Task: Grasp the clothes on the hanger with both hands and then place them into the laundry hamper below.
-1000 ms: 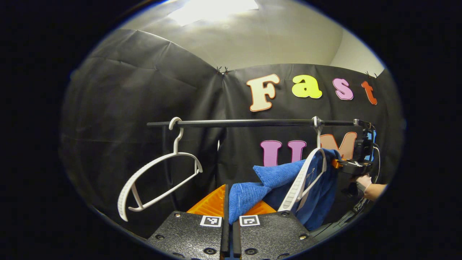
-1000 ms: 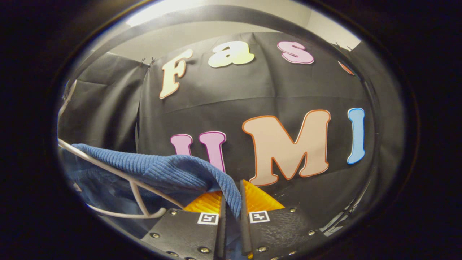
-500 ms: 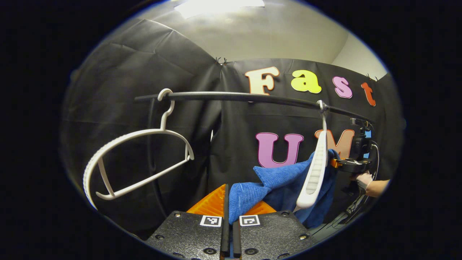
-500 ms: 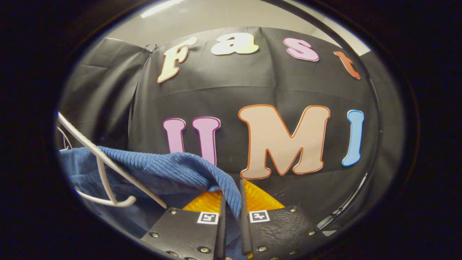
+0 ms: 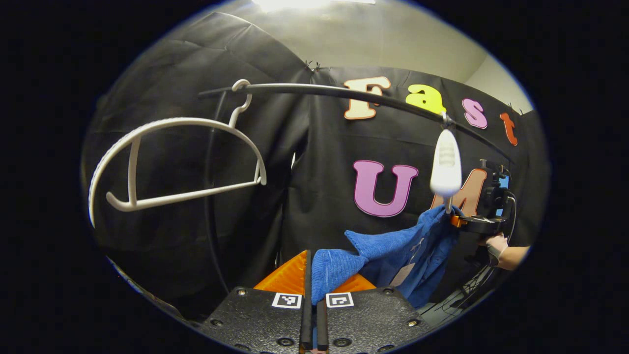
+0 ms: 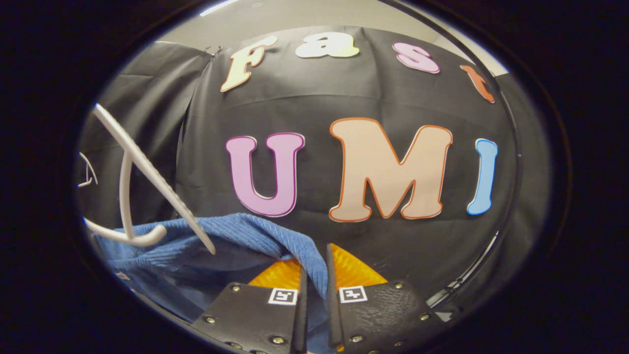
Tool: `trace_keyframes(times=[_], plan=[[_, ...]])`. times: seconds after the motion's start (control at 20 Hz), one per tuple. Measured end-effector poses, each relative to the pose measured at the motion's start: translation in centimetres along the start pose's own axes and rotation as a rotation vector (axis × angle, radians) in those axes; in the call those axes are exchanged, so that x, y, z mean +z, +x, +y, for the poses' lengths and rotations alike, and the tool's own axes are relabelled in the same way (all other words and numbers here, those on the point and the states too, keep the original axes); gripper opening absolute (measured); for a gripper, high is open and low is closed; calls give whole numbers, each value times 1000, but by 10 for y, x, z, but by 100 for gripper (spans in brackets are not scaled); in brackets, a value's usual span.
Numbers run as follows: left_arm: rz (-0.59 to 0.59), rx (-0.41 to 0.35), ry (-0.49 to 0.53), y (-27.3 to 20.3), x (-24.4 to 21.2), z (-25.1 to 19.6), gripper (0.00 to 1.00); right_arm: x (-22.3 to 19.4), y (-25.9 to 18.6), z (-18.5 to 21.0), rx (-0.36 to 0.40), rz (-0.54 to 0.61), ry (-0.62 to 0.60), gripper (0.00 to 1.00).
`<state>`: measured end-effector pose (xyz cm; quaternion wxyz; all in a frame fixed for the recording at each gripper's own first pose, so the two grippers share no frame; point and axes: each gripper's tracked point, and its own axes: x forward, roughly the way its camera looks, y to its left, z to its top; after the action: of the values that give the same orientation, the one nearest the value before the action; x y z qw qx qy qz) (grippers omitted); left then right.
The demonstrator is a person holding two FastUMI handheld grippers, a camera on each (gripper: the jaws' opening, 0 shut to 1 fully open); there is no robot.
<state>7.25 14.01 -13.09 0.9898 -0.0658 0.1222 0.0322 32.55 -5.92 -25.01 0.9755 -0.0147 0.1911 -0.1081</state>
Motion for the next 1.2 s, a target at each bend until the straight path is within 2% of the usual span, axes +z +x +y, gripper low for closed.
trace_keyframes(times=[0.35, 0.6, 0.9, 1.2], plan=[[79, 5, 51, -22, -35, -1, 4, -57, -25, 1, 30, 94, -17, 17], [114, -35, 88, -39, -48, -20, 4, -75, -58, 4, 73, 122, -17, 17], [133, -156, 141, -45, -60, -68, 4, -66, -101, 30, 173, 103, -2, 17], [116, -342, 167, -34, -69, -144, 4, -45, -138, 54, 251, 74, 38, 17]])
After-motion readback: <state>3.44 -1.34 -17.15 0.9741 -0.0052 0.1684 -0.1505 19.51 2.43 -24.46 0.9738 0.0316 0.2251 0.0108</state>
